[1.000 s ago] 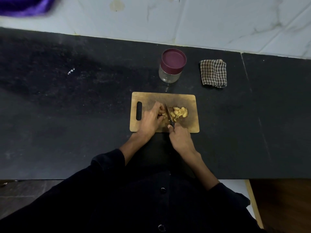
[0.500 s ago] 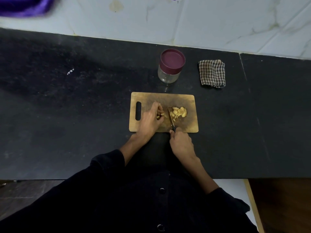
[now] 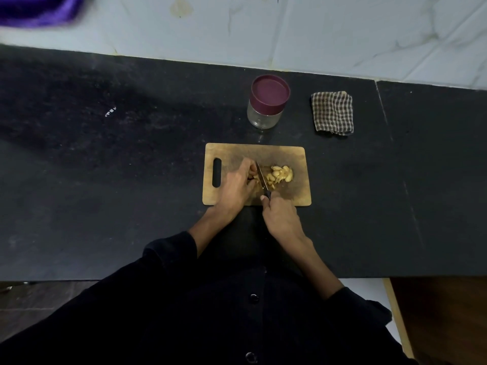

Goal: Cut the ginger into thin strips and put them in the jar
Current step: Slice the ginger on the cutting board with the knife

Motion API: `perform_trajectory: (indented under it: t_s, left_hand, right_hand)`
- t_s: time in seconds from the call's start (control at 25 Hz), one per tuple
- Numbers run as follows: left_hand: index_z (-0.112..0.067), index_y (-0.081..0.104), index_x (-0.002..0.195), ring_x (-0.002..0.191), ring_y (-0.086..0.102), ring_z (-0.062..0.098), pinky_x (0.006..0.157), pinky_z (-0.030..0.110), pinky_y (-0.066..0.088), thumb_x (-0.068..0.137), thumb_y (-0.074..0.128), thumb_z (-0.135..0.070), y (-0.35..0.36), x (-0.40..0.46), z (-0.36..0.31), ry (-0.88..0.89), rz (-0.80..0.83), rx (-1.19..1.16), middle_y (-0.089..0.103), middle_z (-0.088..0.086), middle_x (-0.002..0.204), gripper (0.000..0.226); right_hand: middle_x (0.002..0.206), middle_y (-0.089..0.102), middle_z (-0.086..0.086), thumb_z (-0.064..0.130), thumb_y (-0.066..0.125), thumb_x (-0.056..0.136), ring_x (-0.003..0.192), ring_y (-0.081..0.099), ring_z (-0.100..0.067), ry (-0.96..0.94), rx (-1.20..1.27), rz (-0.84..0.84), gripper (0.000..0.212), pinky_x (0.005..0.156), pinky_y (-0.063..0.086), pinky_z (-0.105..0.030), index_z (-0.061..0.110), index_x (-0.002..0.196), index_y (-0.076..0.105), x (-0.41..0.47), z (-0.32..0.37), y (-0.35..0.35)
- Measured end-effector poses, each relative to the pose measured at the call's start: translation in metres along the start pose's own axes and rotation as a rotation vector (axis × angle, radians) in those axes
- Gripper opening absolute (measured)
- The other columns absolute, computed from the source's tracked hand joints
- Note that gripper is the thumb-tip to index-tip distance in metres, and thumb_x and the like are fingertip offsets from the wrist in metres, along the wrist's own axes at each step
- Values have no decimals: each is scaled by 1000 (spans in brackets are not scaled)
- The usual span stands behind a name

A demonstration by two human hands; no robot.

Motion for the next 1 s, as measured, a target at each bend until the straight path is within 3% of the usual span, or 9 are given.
perform_trajectory:
  t_s: [0.52, 1.0]
  left_hand:
    - [-10, 53, 102, 73, 66, 18, 62, 38, 57, 87, 62, -3, 11, 4, 4, -89, -34, 126, 66, 6, 85, 19]
    - [-11, 53, 98, 66, 66, 23, 57, 41, 56, 87, 57, 3, 18, 7, 5, -109, -70, 211, 67, 8, 76, 18]
  right_hand:
    - [103, 64, -13, 29, 39, 105, 94, 64, -29, 23, -40, 34, 28, 78, 54, -46, 7, 114, 54, 12, 10, -3]
    - [112, 62, -18, 28, 36, 105, 104, 60, -36, 73, -61, 68, 29, 75, 44, -41, 6, 117, 50, -1, 0, 9]
Point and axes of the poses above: each hand's wrist, its own x-axis towards the middle knuckle, its own y-axis out of the palm, z = x × y, the point moved 1 cm from there along x, towards the middle knuckle
